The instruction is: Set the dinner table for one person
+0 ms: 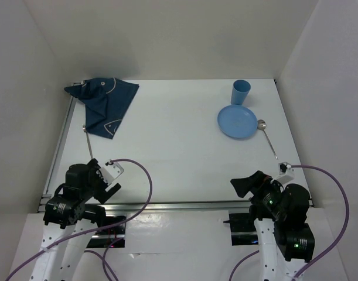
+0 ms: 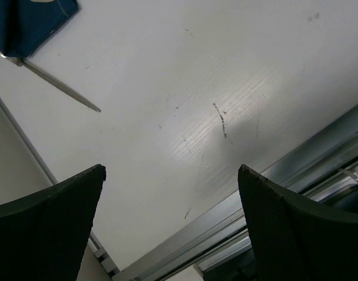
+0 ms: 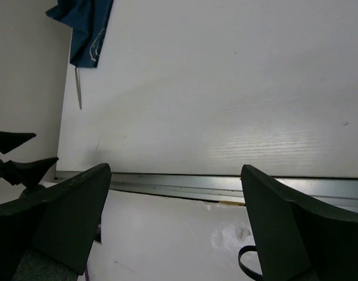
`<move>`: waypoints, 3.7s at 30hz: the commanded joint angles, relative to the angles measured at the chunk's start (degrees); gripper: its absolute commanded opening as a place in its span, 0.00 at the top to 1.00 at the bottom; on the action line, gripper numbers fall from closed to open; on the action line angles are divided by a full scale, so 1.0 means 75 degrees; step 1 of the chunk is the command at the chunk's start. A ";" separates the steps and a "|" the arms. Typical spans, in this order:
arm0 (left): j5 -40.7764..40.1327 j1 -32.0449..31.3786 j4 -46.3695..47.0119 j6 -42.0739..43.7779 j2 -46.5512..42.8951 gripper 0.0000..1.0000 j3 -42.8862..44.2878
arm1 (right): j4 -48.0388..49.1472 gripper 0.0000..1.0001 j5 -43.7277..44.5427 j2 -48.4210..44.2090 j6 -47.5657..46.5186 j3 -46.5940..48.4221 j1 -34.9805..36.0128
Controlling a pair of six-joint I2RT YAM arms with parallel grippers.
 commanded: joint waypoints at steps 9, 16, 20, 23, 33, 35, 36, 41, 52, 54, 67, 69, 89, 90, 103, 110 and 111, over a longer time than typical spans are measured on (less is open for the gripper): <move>0.0152 0.0107 0.1796 -0.1623 0.1531 0.00 0.2448 | 0.1497 0.00 0.0296 0.1285 -0.0100 0.0870 -0.0021; -0.0269 0.0176 0.1907 -0.2234 0.7690 0.01 0.5695 | 0.2892 0.00 0.0646 0.3370 -0.0674 0.1047 -0.0021; -0.1426 0.0060 0.1470 -0.2597 1.0986 0.03 0.8040 | 0.3651 0.00 0.0836 0.4695 -0.0990 0.0965 -0.0021; -0.2034 -0.0022 0.1400 -0.2772 1.2932 0.01 0.9494 | 0.4389 0.00 0.0987 0.5163 -0.0990 0.0427 -0.0021; -0.2402 0.0247 0.1130 -0.3477 1.5583 0.01 1.1525 | 0.5317 0.00 0.0988 0.6676 -0.1061 0.0039 -0.0021; -0.2121 0.0422 0.0897 -0.3546 1.5748 0.01 1.1689 | 0.5388 0.00 0.1058 0.6829 -0.1061 0.0120 -0.0021; -0.2038 0.0493 0.0896 -0.3616 1.5819 0.01 1.1770 | 0.5389 0.00 0.1058 0.6911 -0.1061 0.0121 -0.0021; -0.1359 0.0845 0.0674 -0.3207 1.6181 0.12 1.1805 | 0.5541 0.00 0.0976 0.7087 -0.1061 0.0355 -0.0021; -0.1417 0.0845 0.0873 -0.3206 1.6335 0.96 1.1466 | 0.5330 0.00 0.0906 0.6444 -0.0990 0.0180 -0.0021; -0.1207 0.0845 0.0802 -0.3206 1.6335 1.00 1.1280 | 0.5260 0.00 0.0906 0.6338 -0.0990 0.0180 -0.0021; 0.1720 -0.1941 -0.0040 -0.2445 1.2588 0.69 0.8151 | 0.5705 0.00 -0.0546 0.6490 -0.0756 -0.0535 -0.0021; 0.1899 -0.2038 -0.0041 -0.2713 1.2259 0.58 0.7882 | 0.5705 0.00 -0.0651 0.6676 -0.0838 -0.0535 -0.0021; -0.0478 -0.0773 0.1620 -0.2468 1.1108 0.00 0.6229 | 0.6712 0.00 0.1998 1.0775 0.0521 0.0715 0.4936; -0.0618 -0.0772 0.1750 -0.2468 1.1109 0.01 0.6135 | 0.6991 0.00 0.1926 1.1266 0.0521 0.0823 0.5110; -0.0127 -0.0397 0.2373 -0.2386 1.1939 0.43 0.6169 | 0.7380 0.09 0.3203 1.3976 0.0873 0.2558 0.6507; -0.0057 -0.0187 0.2373 -0.2315 1.2421 1.00 0.6332 | 0.7499 0.78 0.3155 1.4552 0.1095 0.2828 0.6577; -0.0057 -0.0186 0.2303 -0.2316 1.2421 1.00 0.6333 | 0.7405 0.88 0.3156 1.4552 0.1165 0.2828 0.6496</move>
